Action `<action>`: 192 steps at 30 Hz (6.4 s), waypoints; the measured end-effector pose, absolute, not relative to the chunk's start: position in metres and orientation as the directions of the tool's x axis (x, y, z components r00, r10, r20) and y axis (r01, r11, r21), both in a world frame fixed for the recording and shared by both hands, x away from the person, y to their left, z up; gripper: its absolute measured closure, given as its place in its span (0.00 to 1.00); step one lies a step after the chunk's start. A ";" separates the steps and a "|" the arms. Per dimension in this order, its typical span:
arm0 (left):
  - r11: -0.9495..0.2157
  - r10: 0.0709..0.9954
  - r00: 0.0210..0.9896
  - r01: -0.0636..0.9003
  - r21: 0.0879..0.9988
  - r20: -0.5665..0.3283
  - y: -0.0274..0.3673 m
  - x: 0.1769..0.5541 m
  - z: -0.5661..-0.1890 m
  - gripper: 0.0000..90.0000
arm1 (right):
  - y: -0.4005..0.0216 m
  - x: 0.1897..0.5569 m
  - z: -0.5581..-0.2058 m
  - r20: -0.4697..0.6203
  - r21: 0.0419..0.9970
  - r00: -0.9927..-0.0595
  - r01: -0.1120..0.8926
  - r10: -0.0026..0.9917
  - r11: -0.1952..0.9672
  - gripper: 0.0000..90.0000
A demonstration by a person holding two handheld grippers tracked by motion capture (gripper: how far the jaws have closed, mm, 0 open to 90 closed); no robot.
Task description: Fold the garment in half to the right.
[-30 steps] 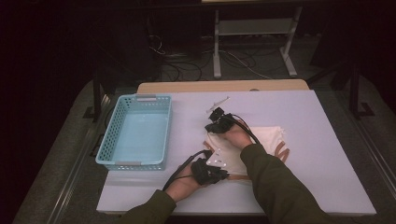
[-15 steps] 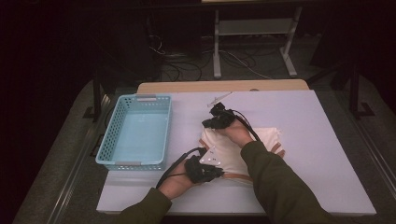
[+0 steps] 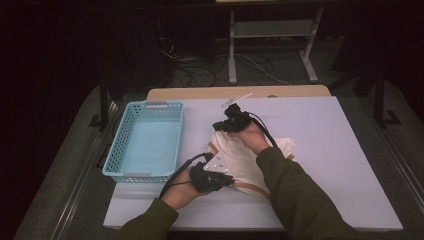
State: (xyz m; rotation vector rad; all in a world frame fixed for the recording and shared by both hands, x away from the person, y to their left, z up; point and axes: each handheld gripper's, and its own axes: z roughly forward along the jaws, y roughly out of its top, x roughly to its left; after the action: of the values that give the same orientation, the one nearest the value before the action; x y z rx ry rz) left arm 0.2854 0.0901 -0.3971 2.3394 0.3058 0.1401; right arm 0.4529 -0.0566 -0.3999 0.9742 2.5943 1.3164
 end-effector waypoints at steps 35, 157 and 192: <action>-0.683 0.161 0.987 0.104 0.723 0.009 0.056 0.298 -0.377 0.97 | -0.113 0.447 -0.380 0.234 0.797 -0.771 0.501 0.592 0.338 0.97; -0.611 0.204 0.965 0.257 0.749 -0.164 0.043 0.307 -0.402 0.35 | -0.257 0.384 -0.402 0.264 0.746 -0.671 0.598 0.693 0.295 0.63; -0.544 0.435 0.884 0.411 0.731 -0.173 0.088 0.302 -0.427 0.03 | -0.221 0.367 -0.415 0.191 0.689 -0.730 0.576 0.656 0.440 0.98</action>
State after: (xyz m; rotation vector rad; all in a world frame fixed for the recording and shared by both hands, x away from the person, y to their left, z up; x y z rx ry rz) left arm 0.3017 0.0877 -0.4274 2.2096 0.6059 0.0362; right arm 0.3672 -0.2205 -0.4147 1.1067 2.5760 1.1681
